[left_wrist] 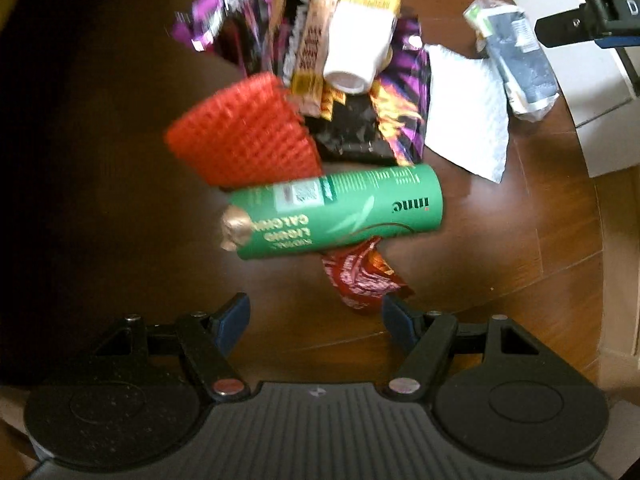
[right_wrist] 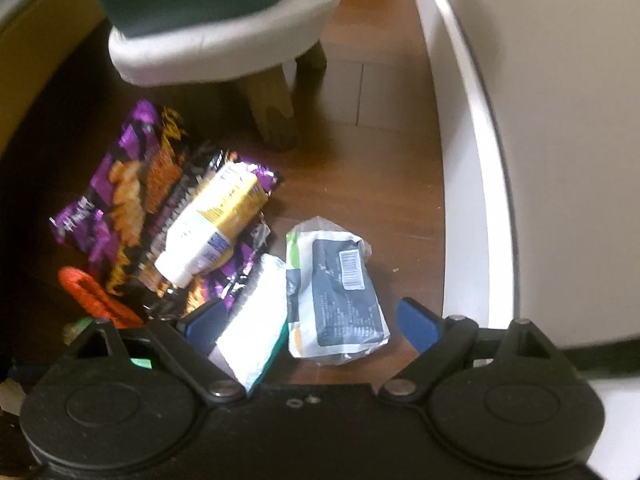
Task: Collect trash
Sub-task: 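Lower both tools back down to the trash pile, then grasp red wrapper with left tool while right tool grasps clear snack packet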
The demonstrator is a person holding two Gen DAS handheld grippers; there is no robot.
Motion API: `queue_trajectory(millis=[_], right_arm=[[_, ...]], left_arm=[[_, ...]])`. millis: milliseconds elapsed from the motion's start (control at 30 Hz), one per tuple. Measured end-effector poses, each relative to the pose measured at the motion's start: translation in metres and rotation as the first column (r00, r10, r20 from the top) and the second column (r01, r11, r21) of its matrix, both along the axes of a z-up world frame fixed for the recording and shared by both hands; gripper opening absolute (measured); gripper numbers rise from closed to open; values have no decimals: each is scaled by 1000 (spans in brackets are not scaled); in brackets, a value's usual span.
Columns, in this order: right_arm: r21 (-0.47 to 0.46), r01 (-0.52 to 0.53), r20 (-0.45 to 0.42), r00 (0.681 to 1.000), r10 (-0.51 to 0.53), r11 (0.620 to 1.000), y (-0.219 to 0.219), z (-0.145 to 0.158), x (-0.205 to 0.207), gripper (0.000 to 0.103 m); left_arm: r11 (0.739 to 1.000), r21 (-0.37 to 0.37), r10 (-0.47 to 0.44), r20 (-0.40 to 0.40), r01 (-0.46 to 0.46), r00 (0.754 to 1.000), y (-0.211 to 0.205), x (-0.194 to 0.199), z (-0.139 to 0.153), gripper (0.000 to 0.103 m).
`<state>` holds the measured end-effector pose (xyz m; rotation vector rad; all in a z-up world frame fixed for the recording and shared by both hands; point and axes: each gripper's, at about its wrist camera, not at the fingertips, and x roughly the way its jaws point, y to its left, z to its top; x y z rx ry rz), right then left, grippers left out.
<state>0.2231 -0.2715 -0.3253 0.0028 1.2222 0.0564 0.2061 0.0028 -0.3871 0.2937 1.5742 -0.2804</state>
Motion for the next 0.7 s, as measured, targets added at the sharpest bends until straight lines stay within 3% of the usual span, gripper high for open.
queue_trajectory(millis=[300, 633, 700], right_arm=[[-61, -69, -61, 996, 65, 996, 3, -35, 27, 92], [-51, -12, -100, 995, 7, 999, 1, -65, 44, 90], [-53, 2, -105, 994, -8, 999, 0, -69, 45, 88]], left_arm=[[994, -11, 103, -99, -104, 990, -1, 17, -29, 72], [1000, 15, 29, -164, -26, 986, -18, 13, -47, 71], [1000, 7, 27, -171, -26, 985, -19, 11, -47, 65]])
